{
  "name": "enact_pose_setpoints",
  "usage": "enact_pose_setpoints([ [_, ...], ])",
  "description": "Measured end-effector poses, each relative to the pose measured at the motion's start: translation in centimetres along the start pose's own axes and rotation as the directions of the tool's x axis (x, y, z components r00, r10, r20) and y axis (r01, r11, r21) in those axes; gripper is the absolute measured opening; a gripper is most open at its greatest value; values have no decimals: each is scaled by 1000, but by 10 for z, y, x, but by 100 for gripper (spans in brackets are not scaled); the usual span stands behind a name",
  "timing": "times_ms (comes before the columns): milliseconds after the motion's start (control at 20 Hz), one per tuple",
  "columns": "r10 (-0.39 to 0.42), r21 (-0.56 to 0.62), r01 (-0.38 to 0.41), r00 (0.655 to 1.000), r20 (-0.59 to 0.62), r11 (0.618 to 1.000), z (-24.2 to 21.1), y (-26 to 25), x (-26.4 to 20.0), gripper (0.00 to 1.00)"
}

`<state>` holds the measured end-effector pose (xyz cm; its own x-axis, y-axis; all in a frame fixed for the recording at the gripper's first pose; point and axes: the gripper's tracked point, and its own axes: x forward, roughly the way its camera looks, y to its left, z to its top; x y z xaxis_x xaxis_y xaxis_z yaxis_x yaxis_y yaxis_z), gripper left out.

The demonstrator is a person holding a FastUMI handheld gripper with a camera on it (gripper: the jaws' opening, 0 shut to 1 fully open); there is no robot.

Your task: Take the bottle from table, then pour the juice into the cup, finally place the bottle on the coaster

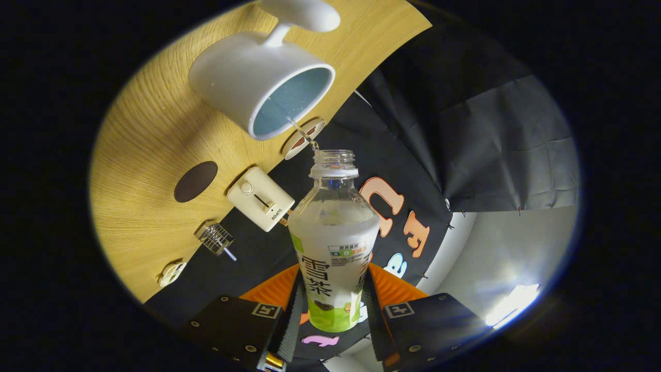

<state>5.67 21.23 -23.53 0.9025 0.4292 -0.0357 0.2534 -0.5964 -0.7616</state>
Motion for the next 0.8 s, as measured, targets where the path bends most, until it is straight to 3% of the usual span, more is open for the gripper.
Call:
enact_pose_setpoints([
  [500,-17,-29,17,1000,25,999,11,-5,4,58],
  [800,68,144,-63,997,-29,988,8,12,-3,58],
])
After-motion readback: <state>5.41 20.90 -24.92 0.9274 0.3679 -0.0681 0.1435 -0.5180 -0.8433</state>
